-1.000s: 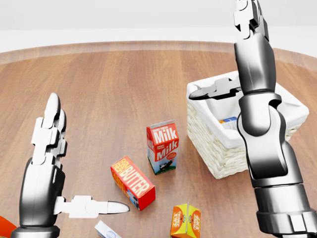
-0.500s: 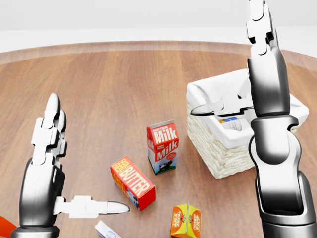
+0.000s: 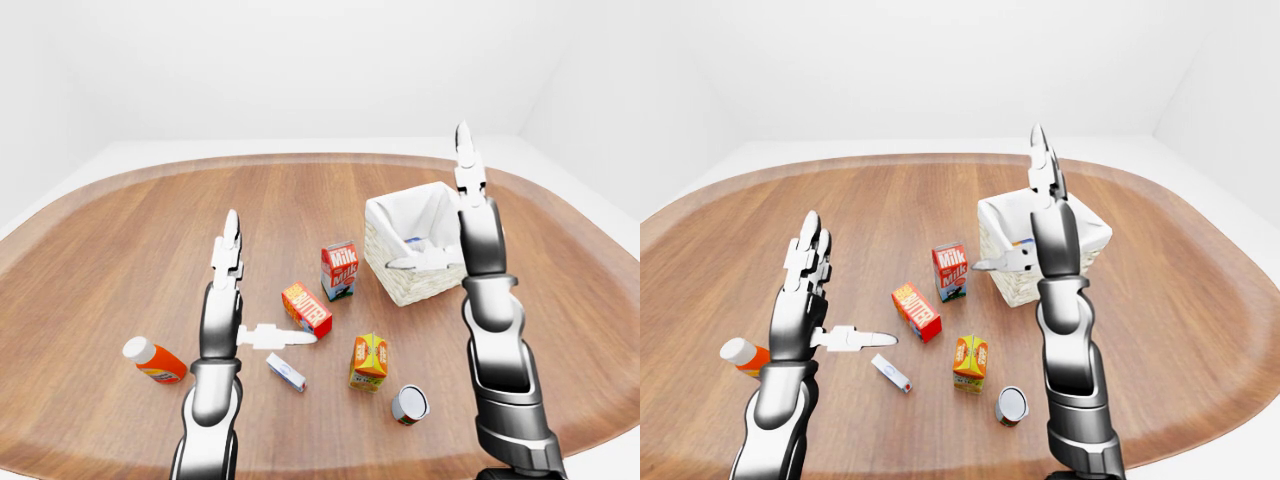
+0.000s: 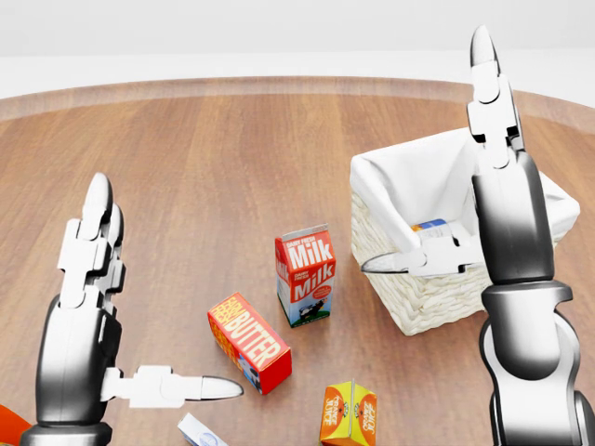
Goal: Pick up the alphabet soup and the tomato sauce, and put them in the basket.
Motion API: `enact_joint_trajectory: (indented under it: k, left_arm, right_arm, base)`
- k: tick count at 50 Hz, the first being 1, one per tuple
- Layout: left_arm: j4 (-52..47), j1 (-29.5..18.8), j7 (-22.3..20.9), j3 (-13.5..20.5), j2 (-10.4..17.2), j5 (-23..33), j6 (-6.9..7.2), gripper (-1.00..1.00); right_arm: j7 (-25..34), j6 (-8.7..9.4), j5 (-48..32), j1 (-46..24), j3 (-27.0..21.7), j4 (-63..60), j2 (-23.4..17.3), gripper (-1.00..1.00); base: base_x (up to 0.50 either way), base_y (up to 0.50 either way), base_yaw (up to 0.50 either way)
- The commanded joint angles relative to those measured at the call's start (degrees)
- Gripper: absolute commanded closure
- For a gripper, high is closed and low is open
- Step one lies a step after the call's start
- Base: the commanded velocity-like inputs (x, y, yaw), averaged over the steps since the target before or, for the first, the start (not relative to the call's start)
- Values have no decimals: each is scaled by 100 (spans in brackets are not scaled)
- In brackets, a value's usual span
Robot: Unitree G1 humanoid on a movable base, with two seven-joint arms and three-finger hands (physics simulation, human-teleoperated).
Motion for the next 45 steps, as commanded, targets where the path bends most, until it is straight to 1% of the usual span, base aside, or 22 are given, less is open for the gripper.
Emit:
enact_joint_trajectory:
  k: [1, 4, 10, 18, 32, 35, 45]
  left_arm:
    - [4, 1, -11, 1, 6, 7, 0, -100]
    - [-15, 8, -9, -5, 4, 13, 0, -100]
    - [-31, 27, -10, -13, 4, 19, 0, -100]
    - [-23, 36, -7, -14, 11, 17, 0, -100]
    - [-51, 39, -11, -21, 7, 28, 0, -100]
    - [-71, 39, -11, -25, 6, 32, 0, -100]
    - [-71, 38, -8, -26, 7, 30, 0, -100]
  right_arm:
    - [81, -152, 75, 441, -68, -389, 75, -100]
    - [109, -139, 88, 521, -65, -501, 93, -100]
    - [145, -176, 127, 738, -82, -657, 129, -100]
    - [201, -176, 268, 1072, -209, -817, 155, -100]
    - [364, -176, 353, 1727, -178, -1184, 350, -100]
    - [402, -176, 369, 1969, -121, -1282, 425, -100]
    - [385, -176, 359, 2176, -119, -1175, 482, -100]
  base:
    - [0, 0, 0]
    - [0, 0, 0]
    - [0, 0, 0]
    - [0, 0, 0]
    - [0, 0, 0]
    - [0, 0, 0]
    - [0, 0, 0]
